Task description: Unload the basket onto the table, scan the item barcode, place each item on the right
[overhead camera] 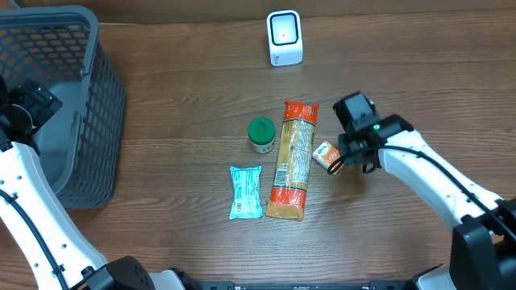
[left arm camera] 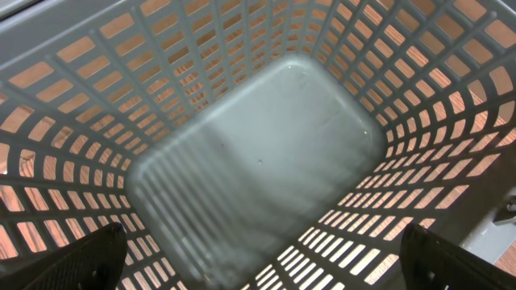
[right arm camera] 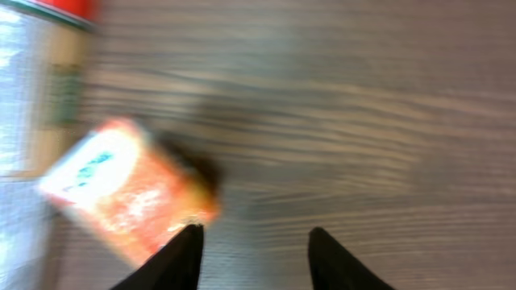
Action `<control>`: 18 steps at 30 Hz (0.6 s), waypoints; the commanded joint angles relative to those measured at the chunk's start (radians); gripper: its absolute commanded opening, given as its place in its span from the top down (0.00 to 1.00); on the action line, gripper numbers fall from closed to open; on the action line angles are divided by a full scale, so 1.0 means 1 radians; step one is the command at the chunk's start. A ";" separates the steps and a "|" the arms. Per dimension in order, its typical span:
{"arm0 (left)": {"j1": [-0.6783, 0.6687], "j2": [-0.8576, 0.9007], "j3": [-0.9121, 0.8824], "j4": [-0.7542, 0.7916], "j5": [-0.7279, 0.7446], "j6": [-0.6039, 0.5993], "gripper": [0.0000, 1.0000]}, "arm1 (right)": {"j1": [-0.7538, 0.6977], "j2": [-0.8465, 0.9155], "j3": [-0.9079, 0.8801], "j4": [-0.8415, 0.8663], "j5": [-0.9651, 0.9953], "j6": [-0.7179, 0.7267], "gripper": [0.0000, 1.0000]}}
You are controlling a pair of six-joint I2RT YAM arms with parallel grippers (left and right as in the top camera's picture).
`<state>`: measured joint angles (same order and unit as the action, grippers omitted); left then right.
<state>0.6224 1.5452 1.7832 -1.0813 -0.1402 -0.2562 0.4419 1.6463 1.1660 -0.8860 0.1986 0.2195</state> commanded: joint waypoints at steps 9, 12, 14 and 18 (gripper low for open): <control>-0.001 0.005 0.024 0.000 -0.009 -0.013 0.00 | 0.132 -0.010 0.024 0.017 -0.105 -0.150 0.60; -0.001 0.005 0.024 0.000 -0.008 -0.013 0.00 | 0.177 0.008 0.021 0.025 -0.053 -0.149 0.64; -0.001 0.005 0.024 0.000 -0.008 -0.013 0.00 | 0.200 0.018 0.018 0.033 -0.015 -0.149 0.64; -0.001 0.005 0.024 0.000 -0.008 -0.013 0.00 | 0.219 0.047 0.018 0.044 0.055 -0.148 0.64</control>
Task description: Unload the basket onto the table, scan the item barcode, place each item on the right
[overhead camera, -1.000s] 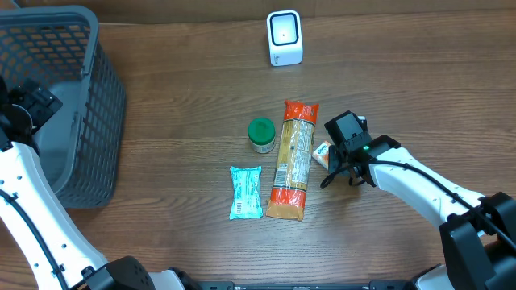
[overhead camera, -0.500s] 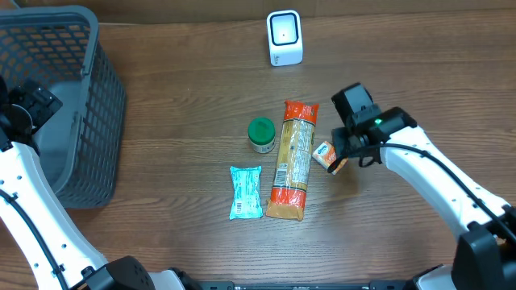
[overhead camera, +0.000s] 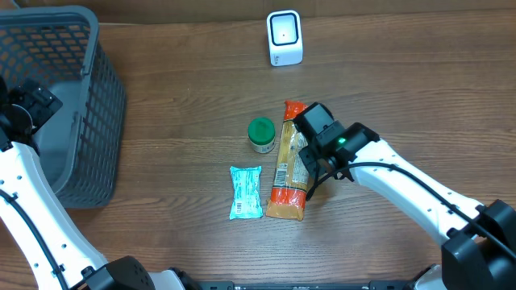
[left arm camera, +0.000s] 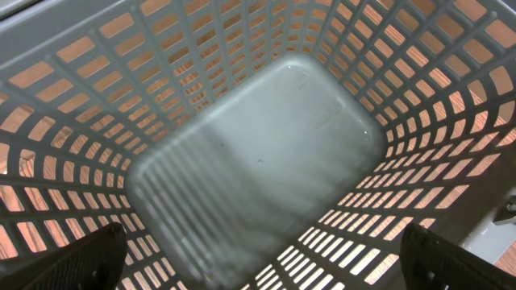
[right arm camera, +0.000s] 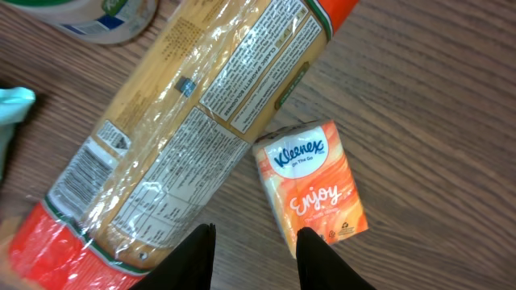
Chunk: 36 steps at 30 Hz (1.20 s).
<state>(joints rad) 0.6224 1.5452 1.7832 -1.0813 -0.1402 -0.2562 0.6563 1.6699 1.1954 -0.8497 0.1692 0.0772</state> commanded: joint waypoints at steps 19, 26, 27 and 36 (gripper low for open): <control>-0.001 0.005 0.024 0.000 -0.009 -0.013 0.00 | 0.005 0.128 -0.012 0.041 0.093 0.000 0.66; -0.001 0.005 0.024 0.000 -0.009 -0.013 0.00 | 0.005 0.129 -0.017 0.043 0.093 0.000 0.66; -0.001 0.005 0.024 0.000 -0.008 -0.013 0.00 | 0.005 0.129 -0.019 0.045 0.093 0.000 0.66; -0.001 0.005 0.024 0.000 -0.009 -0.013 0.00 | 0.005 0.129 -0.101 0.128 0.150 -0.005 0.66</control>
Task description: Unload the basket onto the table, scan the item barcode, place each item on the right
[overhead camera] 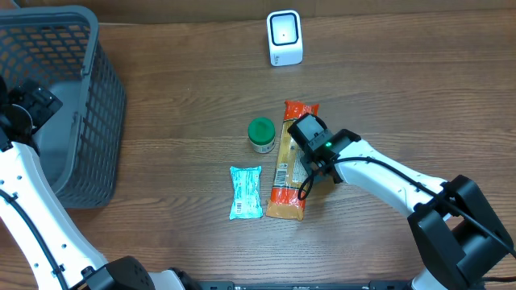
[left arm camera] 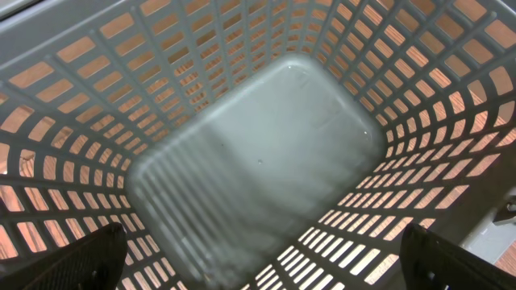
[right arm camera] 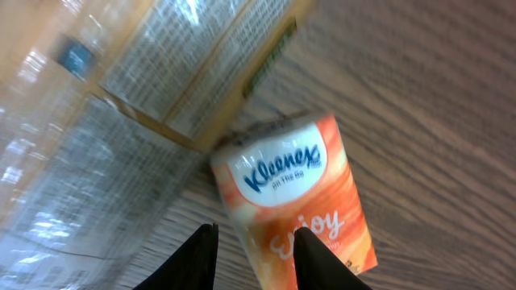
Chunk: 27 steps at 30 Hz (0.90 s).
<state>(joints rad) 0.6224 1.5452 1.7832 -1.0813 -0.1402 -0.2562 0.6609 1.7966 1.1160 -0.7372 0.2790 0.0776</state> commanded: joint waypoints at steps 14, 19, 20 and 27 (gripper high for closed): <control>-0.001 0.005 0.024 0.000 -0.008 -0.013 0.00 | 0.000 0.002 -0.024 0.054 0.034 -0.011 0.69; -0.001 0.005 0.024 0.000 -0.009 -0.013 0.00 | 0.000 0.002 -0.024 0.052 0.008 -0.085 0.69; -0.001 0.005 0.024 0.000 -0.009 -0.013 0.00 | 0.000 0.002 -0.024 0.052 0.009 -0.092 0.69; -0.001 0.005 0.024 0.000 -0.008 -0.013 0.00 | 0.000 0.002 -0.024 0.052 0.008 -0.105 0.69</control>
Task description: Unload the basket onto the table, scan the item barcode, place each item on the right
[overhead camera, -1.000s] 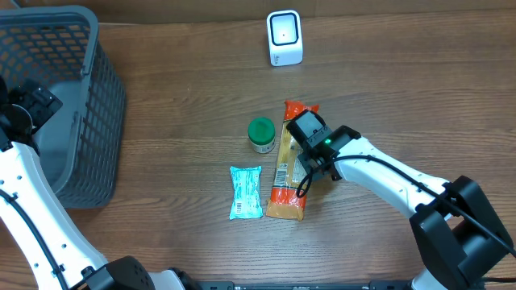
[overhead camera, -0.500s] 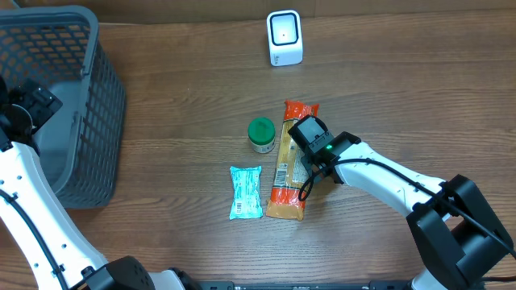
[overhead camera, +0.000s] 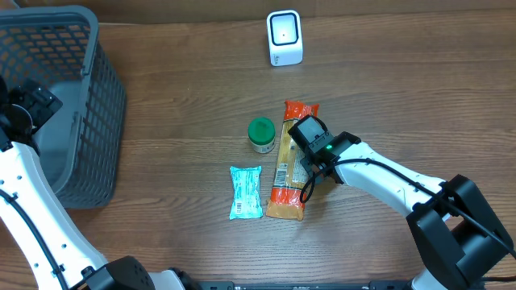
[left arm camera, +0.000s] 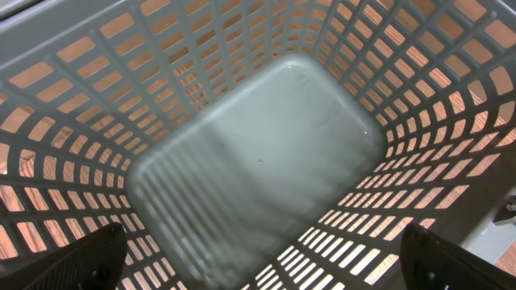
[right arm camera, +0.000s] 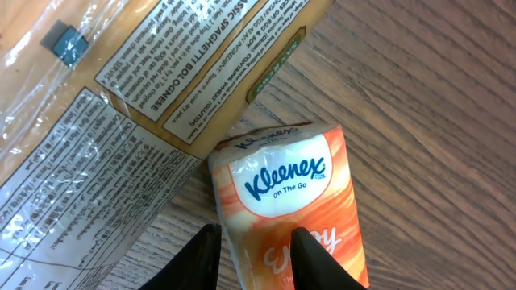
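An orange Kleenex tissue pack [right arm camera: 290, 193] lies on the wooden table against the right side of a long spaghetti packet [overhead camera: 290, 161]. My right gripper [right arm camera: 254, 246] is open and low over the pack. Its left fingertip [right arm camera: 201, 258] is at the pack's left edge and the right one sits over the pack's face. In the overhead view the right gripper [overhead camera: 314, 165] covers most of the pack. The white barcode scanner [overhead camera: 284, 38] stands at the far edge. My left gripper [left arm camera: 258, 258] hangs open inside the grey basket [overhead camera: 56, 105].
A green-lidded jar [overhead camera: 260, 134] stands left of the spaghetti packet. A teal snack packet [overhead camera: 246, 192] lies in front of it. The basket fills the table's left end. Bare wood lies between the items and the scanner.
My right gripper has come a little closer to the tissue pack, which now shows sharp and slightly larger between the fingers. The left gripper and the other items have not moved.
At first my right gripper was open just right of the tissue pack. Then it stood higher, over the pack and the spaghetti packet. After that it was low above the pack, and now it is closer still, open. The left gripper stayed in the basket.
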Action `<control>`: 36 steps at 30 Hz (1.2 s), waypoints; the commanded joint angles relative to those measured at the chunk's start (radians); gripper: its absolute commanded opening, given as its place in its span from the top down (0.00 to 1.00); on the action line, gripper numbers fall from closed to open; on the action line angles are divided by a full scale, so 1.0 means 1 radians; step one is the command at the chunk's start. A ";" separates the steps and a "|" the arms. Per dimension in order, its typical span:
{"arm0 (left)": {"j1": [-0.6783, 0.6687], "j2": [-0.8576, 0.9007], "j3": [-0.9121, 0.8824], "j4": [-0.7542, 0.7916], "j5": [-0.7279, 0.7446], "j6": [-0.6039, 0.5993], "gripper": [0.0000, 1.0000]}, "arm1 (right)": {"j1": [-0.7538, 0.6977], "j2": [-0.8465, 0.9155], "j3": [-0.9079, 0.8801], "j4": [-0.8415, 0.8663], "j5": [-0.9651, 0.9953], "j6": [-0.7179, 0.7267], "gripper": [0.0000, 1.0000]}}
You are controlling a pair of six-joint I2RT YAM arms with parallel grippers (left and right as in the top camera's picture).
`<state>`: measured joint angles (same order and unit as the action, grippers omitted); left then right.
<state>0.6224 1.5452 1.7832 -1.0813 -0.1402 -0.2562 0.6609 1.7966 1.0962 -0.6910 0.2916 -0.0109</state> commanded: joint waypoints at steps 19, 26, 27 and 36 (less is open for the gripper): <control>-0.001 0.005 0.024 0.000 -0.008 -0.013 0.00 | 0.000 0.002 -0.151 0.152 0.000 -0.024 0.81; -0.001 0.005 0.024 0.000 -0.009 -0.013 0.00 | 0.000 0.001 -0.145 0.162 -0.017 -0.023 0.96; -0.001 0.005 0.024 0.000 -0.008 -0.013 0.00 | 0.000 -0.003 -0.132 0.148 -0.042 -0.022 0.96; -0.001 0.005 0.024 0.000 -0.009 -0.013 0.00 | -0.016 -0.184 0.027 -0.034 -0.141 0.067 0.96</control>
<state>0.6224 1.5452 1.7832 -1.0813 -0.1402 -0.2558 0.6586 1.7153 1.0565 -0.7177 0.1997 0.0151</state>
